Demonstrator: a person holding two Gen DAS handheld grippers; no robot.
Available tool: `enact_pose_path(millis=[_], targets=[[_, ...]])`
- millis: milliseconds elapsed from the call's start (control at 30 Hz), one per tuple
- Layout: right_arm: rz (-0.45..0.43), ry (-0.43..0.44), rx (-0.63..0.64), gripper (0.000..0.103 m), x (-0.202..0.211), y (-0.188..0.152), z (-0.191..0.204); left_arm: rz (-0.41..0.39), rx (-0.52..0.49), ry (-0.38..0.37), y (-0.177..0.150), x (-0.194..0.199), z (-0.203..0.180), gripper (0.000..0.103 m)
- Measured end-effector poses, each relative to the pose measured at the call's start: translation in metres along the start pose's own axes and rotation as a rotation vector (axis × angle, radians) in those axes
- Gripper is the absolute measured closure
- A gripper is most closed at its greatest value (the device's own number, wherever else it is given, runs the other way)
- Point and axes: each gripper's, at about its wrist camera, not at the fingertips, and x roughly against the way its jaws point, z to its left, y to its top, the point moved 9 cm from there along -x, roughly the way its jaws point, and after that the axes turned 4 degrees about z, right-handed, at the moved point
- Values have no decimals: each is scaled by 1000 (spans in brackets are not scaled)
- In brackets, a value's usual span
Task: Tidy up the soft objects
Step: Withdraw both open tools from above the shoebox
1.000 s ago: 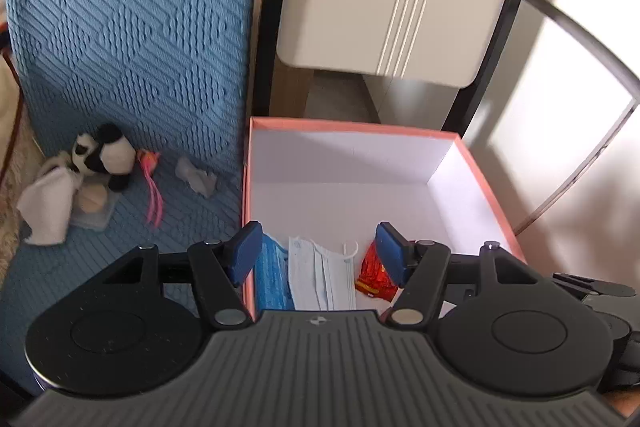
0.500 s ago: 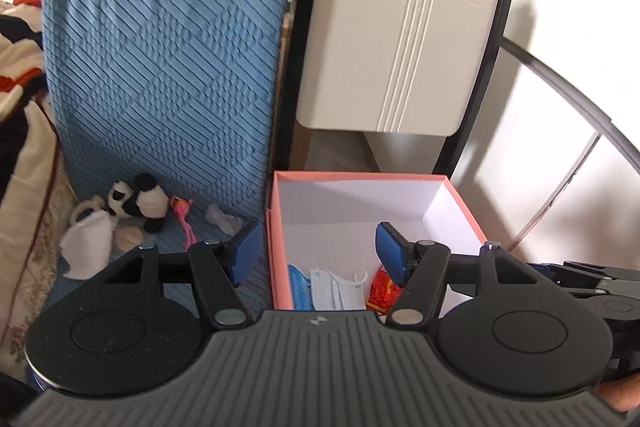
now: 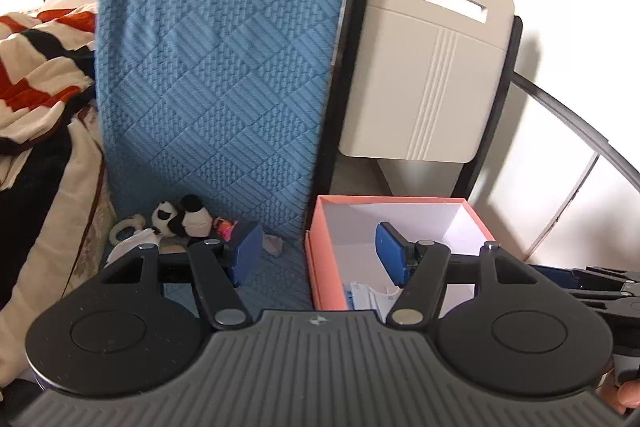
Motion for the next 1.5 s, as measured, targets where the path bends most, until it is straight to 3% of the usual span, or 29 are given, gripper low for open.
enact_pose_path(millis=[400,633,1267,1400,1500], targets=[[-9,20,59,49,0,-16,54,-10,30,15,-32,10,52,35],[-6,29,71,49,-16,-43,77,-15,1,47,-59,9,79,35],[20,25,103,49,-60,-99,92,-19,-30,73,-99,-1,114,35],[30,30,101,49,-65,-114,95,-13,-44,137,-107,-6,120,35],[17,27,129,48,-68,-112,104,-7,-33,145,-110,-14,123,35]])
